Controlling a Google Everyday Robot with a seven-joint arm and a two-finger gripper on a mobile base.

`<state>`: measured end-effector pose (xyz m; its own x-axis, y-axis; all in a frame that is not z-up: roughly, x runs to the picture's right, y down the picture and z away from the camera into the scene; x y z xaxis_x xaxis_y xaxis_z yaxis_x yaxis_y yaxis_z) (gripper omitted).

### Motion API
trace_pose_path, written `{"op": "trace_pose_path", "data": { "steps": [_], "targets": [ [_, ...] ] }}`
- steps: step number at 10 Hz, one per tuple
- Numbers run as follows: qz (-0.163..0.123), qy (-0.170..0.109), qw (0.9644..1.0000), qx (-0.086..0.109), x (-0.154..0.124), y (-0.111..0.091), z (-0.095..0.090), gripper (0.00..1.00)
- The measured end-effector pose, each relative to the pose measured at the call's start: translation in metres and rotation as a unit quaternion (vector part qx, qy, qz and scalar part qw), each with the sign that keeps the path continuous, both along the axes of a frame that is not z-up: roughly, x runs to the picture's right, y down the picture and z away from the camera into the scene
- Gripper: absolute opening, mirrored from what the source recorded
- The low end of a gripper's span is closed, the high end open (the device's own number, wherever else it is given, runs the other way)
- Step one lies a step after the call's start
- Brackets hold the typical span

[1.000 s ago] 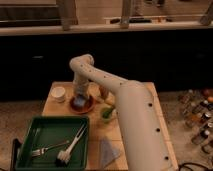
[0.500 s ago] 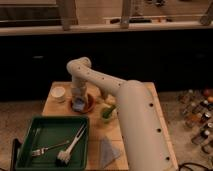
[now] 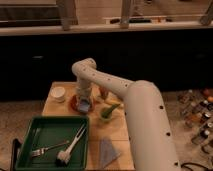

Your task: Wipe red bowl with sponge

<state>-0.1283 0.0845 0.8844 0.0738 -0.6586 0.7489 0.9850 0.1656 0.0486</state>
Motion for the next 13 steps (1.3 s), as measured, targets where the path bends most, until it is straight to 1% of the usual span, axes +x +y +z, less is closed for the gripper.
{"op": "trace_pose_path", "data": {
  "steps": [3, 4, 6, 8, 10, 11, 13],
  "targets": [
    [0.01, 0.018, 0.9997, 0.015, 0.007, -0.016, 0.008, 0.0],
    [0.012, 0.021, 0.9995, 0.023, 0.004, -0.025, 0.014, 0.0],
    [0.009, 0.019, 0.9994, 0.029, -0.005, -0.032, 0.019, 0.0],
    [0.006, 0.013, 0.9994, 0.031, -0.018, -0.034, 0.026, 0.0],
    [-0.001, -0.003, 0.9996, 0.03, -0.032, -0.031, 0.028, 0.0],
    [-0.006, -0.018, 0.9994, 0.03, -0.043, -0.029, 0.028, 0.0],
    [-0.02, -0.039, 0.9987, 0.025, -0.052, -0.02, 0.021, 0.0]
  ]
}}
